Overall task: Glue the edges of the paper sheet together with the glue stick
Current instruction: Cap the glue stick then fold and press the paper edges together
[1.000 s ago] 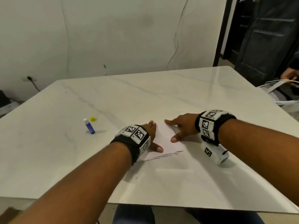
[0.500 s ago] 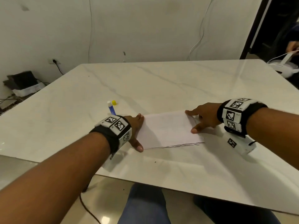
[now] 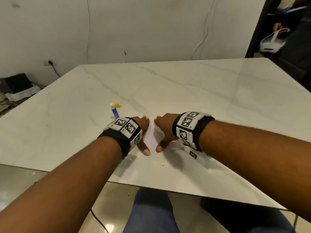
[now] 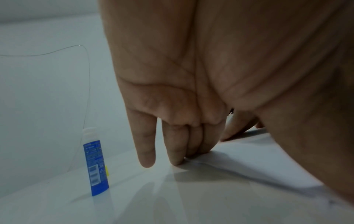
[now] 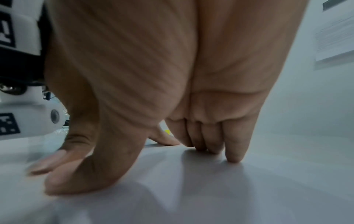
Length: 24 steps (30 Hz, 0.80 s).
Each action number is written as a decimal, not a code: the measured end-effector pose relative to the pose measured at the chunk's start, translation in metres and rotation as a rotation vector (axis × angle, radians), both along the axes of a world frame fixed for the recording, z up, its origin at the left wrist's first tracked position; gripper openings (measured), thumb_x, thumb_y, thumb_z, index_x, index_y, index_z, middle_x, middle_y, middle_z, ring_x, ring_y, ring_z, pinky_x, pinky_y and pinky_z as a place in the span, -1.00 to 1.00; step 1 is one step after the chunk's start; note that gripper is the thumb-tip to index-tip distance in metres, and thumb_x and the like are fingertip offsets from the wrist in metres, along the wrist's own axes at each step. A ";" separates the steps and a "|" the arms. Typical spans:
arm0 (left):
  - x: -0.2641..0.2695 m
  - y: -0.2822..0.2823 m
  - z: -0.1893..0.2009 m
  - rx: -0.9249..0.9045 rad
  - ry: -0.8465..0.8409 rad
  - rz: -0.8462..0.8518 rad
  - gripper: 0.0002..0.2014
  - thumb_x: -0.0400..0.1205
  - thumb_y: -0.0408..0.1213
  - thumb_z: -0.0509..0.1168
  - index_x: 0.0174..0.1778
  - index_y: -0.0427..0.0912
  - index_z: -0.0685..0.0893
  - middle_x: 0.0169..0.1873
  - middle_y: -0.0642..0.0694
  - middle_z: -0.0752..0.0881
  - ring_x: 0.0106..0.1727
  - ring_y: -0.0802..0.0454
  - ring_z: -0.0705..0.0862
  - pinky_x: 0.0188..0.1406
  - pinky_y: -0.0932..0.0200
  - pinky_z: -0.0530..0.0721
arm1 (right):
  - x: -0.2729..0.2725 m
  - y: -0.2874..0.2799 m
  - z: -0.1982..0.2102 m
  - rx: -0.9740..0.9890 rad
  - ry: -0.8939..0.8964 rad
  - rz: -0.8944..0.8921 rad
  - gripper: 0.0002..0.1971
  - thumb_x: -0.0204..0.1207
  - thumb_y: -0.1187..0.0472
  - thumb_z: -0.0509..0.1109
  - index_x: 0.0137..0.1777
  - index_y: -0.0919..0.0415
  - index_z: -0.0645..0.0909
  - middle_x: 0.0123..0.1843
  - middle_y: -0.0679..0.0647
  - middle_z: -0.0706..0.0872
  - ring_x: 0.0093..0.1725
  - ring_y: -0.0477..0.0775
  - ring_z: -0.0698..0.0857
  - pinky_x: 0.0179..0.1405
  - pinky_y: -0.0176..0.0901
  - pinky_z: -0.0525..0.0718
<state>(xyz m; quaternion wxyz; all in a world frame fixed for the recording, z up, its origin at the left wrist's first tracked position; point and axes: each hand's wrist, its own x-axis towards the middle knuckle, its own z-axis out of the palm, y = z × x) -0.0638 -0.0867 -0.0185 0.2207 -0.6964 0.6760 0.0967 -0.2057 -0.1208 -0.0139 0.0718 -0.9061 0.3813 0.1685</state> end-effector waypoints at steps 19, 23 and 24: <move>0.022 -0.017 0.020 -0.128 0.295 0.068 0.03 0.26 0.25 0.57 0.62 0.02 0.32 0.46 0.11 0.55 0.44 0.01 0.54 0.50 0.04 0.45 | -0.136 -0.039 0.008 0.144 0.015 -0.284 0.26 0.13 -0.62 0.32 0.75 -0.13 -0.15 0.77 -0.06 0.14 0.67 0.16 0.30 0.63 0.04 0.26; 0.013 -0.038 0.008 -0.187 0.242 0.083 -0.23 0.29 0.26 0.55 0.37 0.01 0.56 0.25 -0.03 0.67 0.24 -0.07 0.65 0.32 0.04 0.58 | -0.136 -0.038 0.000 0.135 0.007 -0.278 0.34 0.04 -0.68 0.27 0.75 -0.11 -0.20 0.79 -0.08 0.03 0.69 0.14 0.26 0.66 0.06 0.23; 0.012 -0.042 0.006 -0.190 0.238 0.086 -0.26 0.27 0.28 0.55 0.31 0.02 0.58 0.22 -0.05 0.67 0.22 -0.07 0.65 0.31 0.02 0.59 | -0.134 -0.038 -0.002 0.128 0.009 -0.277 0.35 0.05 -0.67 0.28 0.75 -0.08 -0.23 0.79 -0.08 -0.01 0.70 0.13 0.24 0.66 0.07 0.22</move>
